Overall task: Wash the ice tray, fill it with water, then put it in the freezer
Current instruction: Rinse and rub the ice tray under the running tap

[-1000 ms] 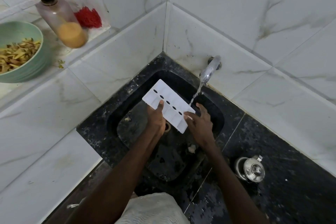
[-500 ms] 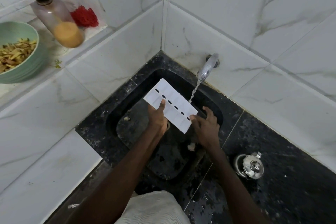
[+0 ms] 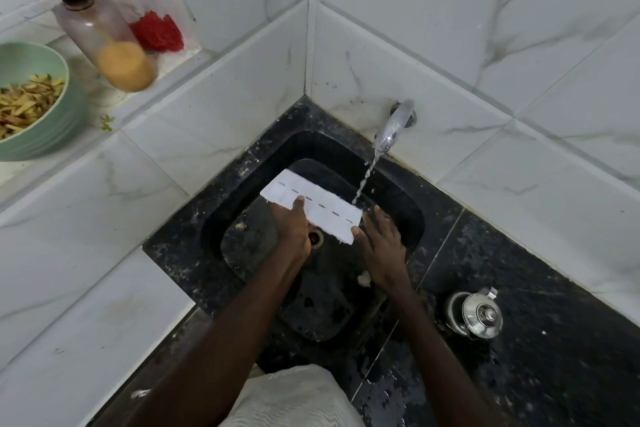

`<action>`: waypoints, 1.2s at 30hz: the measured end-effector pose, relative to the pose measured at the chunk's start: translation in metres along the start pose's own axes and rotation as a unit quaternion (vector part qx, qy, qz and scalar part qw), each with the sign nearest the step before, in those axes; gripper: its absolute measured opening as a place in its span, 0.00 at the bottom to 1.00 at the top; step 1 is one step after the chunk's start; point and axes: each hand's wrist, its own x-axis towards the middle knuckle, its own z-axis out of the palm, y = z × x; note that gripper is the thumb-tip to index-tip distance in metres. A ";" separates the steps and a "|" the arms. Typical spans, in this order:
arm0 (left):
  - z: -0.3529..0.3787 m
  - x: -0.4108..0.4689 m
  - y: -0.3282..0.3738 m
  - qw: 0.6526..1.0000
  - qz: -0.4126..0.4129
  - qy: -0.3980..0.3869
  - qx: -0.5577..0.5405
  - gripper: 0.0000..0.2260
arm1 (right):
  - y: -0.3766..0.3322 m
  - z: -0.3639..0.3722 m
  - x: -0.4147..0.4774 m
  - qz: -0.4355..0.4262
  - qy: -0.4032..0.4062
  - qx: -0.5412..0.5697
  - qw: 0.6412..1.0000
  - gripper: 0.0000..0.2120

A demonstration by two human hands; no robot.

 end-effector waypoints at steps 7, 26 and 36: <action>0.005 -0.016 -0.002 0.984 0.009 0.104 0.144 0.27 | 0.010 0.026 0.005 0.068 -0.072 0.013 0.995 0.52; 0.006 -0.020 -0.001 0.999 -0.030 -0.023 0.033 0.18 | -0.003 0.006 -0.001 0.035 -0.043 0.078 0.995 0.37; 0.006 -0.015 0.005 0.996 -0.028 -0.077 0.034 0.16 | -0.009 0.007 0.022 0.027 -0.056 0.010 0.998 0.40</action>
